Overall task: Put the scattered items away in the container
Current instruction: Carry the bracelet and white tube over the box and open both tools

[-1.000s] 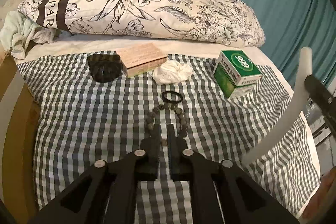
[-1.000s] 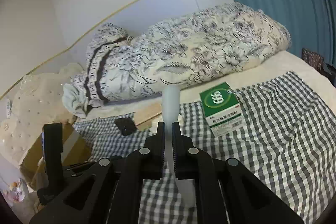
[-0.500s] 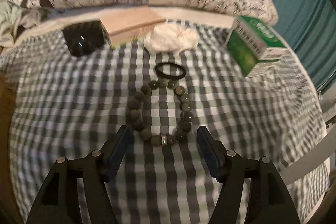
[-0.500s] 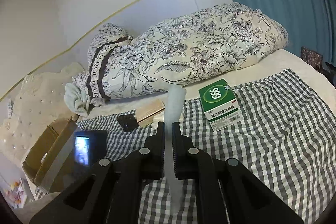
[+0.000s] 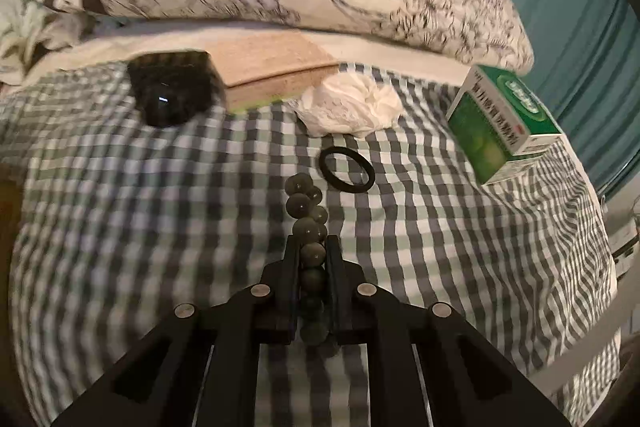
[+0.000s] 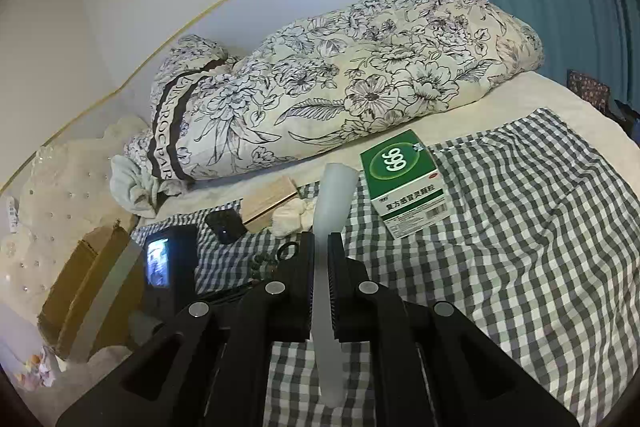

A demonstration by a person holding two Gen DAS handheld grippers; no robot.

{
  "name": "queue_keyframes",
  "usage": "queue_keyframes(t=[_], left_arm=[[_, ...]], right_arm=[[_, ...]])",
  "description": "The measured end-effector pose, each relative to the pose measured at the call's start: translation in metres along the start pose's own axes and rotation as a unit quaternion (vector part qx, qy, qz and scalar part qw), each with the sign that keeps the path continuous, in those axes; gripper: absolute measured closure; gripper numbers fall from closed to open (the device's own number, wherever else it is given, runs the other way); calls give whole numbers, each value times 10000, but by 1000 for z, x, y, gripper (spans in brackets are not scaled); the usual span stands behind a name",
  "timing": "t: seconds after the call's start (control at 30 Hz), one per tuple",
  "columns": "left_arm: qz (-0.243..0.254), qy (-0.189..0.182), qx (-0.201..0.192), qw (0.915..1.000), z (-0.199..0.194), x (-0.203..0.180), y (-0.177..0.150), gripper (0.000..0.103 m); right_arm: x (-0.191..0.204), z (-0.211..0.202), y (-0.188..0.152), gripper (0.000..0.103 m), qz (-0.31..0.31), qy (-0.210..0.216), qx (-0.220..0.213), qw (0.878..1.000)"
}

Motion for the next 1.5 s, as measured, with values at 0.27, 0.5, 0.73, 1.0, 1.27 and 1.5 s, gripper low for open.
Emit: queue_keyframes(t=[0.27,0.5,0.73,1.0,1.27,1.5], left_arm=[[55,-45,-768,9970,-95,1,17,92],[-17,103,-1052,9944,-155,17,32,92],[-331,302,-1266,9909,-208,58,33,92],[-673,592,-1637,9824,-272,124,49,92],[-1031,1377,-1711,9701,-314,215,44,92],[-1391,1750,-1459,9637,-303,278,20,92]], right_arm=[[33,-18,7,97,-195,278,-122,9993],[76,-45,18,97,-442,584,-355,9967],[140,-69,23,97,-799,1045,-492,9901],[236,-81,32,97,-1170,1674,-644,9768],[351,-69,33,97,-1391,2489,-721,9558],[417,-27,0,97,-1416,2883,-269,9466]])
Point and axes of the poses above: each gripper's, at about its wrist camera, not at the fingertips, and z roughly the way its jaws point, x to its left, y to its top, the point moved 6 cm from there along z, roughly the way its jaws point, and after that the axes turned 8 degrees about -x, right-handed, at the moved point
